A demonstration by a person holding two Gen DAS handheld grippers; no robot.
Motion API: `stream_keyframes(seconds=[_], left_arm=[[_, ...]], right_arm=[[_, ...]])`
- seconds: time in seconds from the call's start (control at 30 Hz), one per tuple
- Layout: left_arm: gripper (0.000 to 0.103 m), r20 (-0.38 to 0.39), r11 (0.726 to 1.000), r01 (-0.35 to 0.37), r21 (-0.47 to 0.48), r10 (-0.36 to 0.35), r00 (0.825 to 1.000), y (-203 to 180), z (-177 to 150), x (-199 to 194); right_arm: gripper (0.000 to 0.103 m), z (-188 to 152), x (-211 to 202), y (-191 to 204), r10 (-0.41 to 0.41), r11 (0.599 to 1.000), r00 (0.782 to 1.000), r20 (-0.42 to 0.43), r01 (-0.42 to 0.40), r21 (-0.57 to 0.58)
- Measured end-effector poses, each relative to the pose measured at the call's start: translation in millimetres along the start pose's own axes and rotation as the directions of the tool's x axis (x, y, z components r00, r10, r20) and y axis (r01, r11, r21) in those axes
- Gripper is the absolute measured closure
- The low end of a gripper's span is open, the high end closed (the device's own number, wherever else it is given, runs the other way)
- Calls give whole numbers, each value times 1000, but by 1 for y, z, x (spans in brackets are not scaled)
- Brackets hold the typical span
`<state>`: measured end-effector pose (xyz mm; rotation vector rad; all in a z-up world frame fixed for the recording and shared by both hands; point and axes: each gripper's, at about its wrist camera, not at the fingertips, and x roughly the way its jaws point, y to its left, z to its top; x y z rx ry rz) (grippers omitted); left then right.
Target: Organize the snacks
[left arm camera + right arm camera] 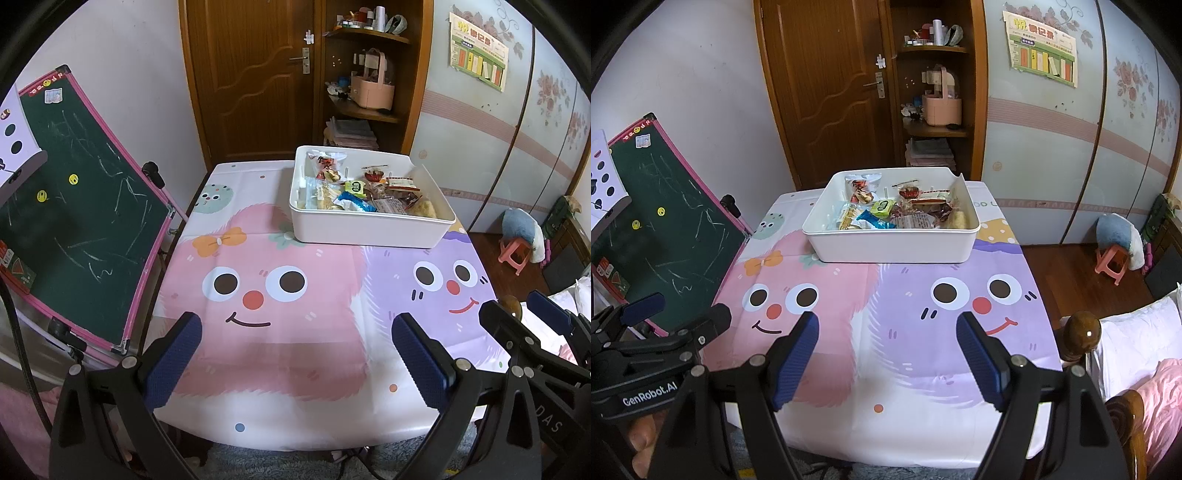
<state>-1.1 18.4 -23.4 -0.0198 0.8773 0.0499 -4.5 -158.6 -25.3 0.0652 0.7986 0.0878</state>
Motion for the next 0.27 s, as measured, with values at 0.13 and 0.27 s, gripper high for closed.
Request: stream_keyframes(seconds=[0.13, 0.27], left_arm=[[1, -1, 1000, 1, 0, -1, 1000, 1, 1, 0], [1, -7, 1000, 2, -1, -2, 1000, 0, -1, 2]], right_arm=[[25, 0, 2, 3, -1, 1000, 1000, -1, 1, 0], [25, -1, 2, 3, -2, 1000, 1000, -2, 2, 0]])
